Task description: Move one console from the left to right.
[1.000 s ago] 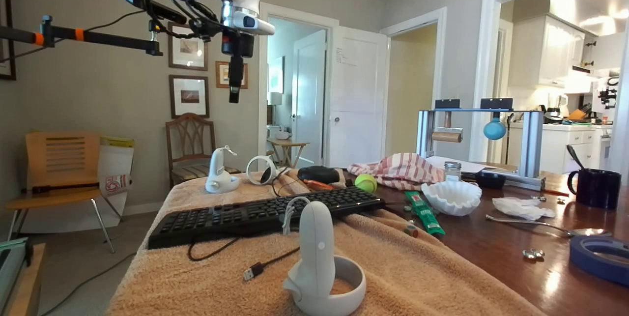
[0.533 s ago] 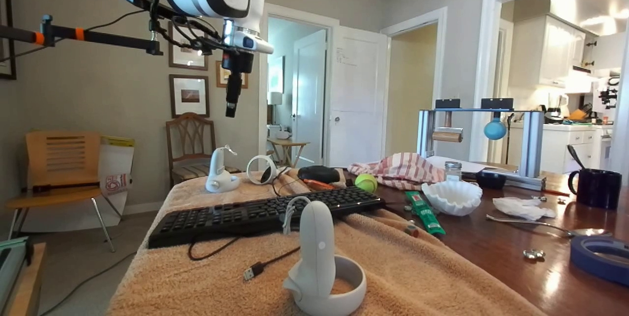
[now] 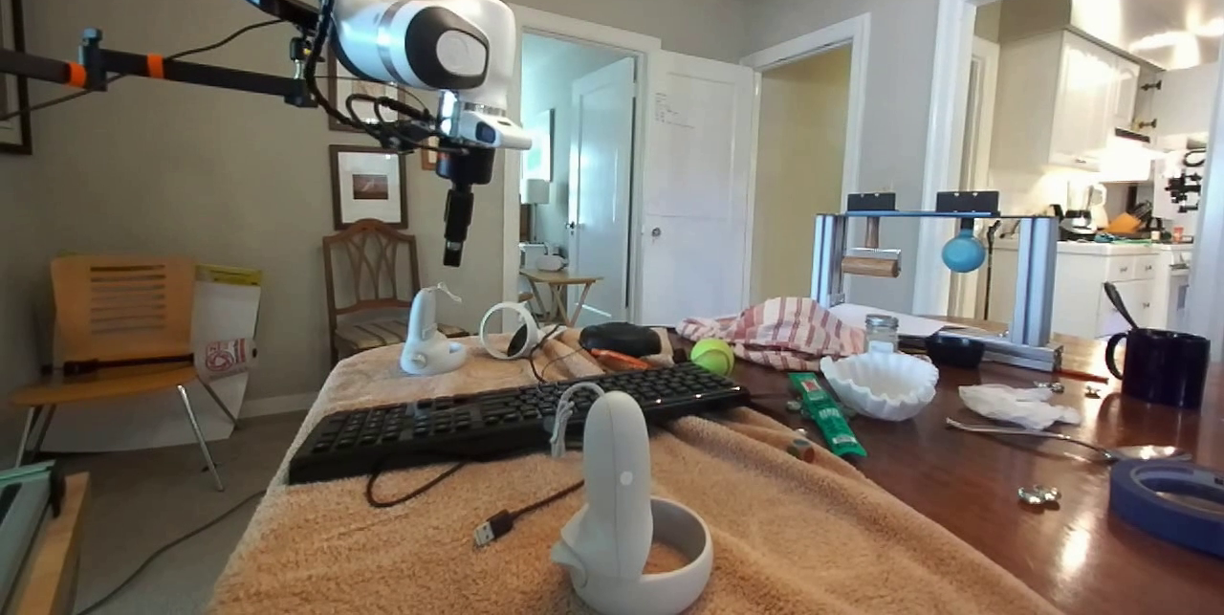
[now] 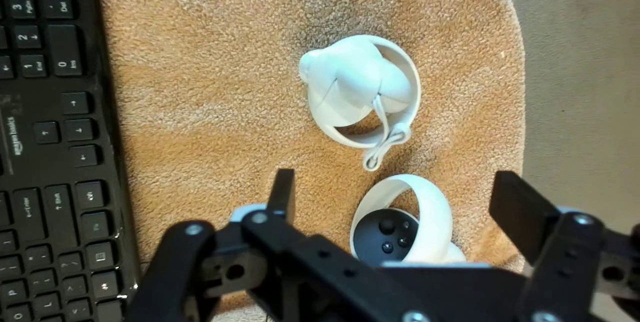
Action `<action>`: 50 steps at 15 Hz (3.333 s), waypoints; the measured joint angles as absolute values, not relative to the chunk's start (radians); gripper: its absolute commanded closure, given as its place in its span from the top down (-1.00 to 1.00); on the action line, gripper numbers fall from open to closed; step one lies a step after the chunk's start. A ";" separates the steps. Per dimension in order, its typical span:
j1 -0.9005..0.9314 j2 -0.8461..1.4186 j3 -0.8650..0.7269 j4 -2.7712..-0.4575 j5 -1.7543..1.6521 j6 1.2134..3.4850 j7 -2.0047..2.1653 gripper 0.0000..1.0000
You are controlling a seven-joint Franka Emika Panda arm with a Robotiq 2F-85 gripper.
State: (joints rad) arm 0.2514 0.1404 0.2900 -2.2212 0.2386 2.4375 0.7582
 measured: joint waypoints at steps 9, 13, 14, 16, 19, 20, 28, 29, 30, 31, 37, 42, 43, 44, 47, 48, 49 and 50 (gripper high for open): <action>0.282 0.237 0.285 -2.195 0.239 2.487 0.757 0.43; 0.286 0.262 0.276 -2.190 0.239 2.494 0.755 -0.14; 0.287 0.267 0.274 -2.188 0.239 2.494 0.754 -0.19; 0.289 0.274 0.268 -2.182 0.239 2.499 0.749 -0.53; 0.290 0.283 0.261 -2.178 0.239 2.515 0.741 -0.98; 0.290 0.284 0.260 -2.178 0.239 2.519 0.739 -1.00; 0.290 0.290 0.259 -2.171 0.261 2.517 0.732 -0.98; 0.290 0.287 0.258 -2.165 0.264 2.506 0.732 -0.98; 0.289 0.280 0.254 -2.155 0.265 2.486 0.736 -0.98; 0.289 0.267 0.247 -2.146 0.263 2.461 0.744 -0.98; 0.272 0.120 0.208 -2.110 0.261 2.218 0.768 -0.98; 0.230 -0.024 0.192 -2.107 0.270 2.042 0.764 -0.98; 0.218 -0.049 0.182 -2.113 0.271 2.027 0.764 -0.98; 0.203 -0.075 0.170 -2.121 0.272 2.012 0.764 -0.98; 0.151 -0.140 0.128 -2.156 0.275 1.990 0.757 -0.98; 0.135 -0.159 0.115 -2.169 0.276 1.988 0.753 -0.98; 0.119 -0.178 0.102 -2.184 0.278 1.987 0.747 -0.98; 0.106 -0.197 0.092 -2.200 0.281 1.987 0.741 -0.98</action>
State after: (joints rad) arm 0.1056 -0.1971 0.0916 -2.2004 0.2814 1.9868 0.7413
